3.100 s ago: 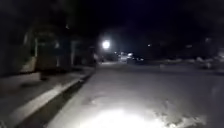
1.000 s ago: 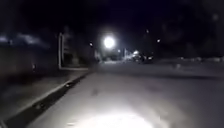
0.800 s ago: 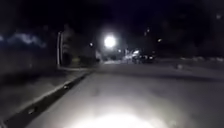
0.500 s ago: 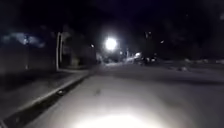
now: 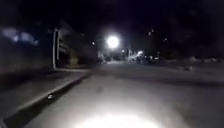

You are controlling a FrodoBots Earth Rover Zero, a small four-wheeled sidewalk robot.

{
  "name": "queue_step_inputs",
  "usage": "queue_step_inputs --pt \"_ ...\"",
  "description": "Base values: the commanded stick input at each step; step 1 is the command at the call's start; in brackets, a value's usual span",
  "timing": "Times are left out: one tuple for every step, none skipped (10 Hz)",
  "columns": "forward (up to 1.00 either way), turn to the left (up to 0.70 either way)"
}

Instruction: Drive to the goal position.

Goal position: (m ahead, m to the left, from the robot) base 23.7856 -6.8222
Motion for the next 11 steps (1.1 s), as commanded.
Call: queue_step_inputs --pt "1.0 0.0" --pt "1.0 0.0" --pt "1.0 0.0" --pt "1.0 0.0" --pt "1.0 0.0" --pt "1.0 0.0" --pt "1.0 0.0" --pt "1.0 0.0" --pt "1.0 0.0" --pt "1.0 0.0" --pt "1.0 0.0"
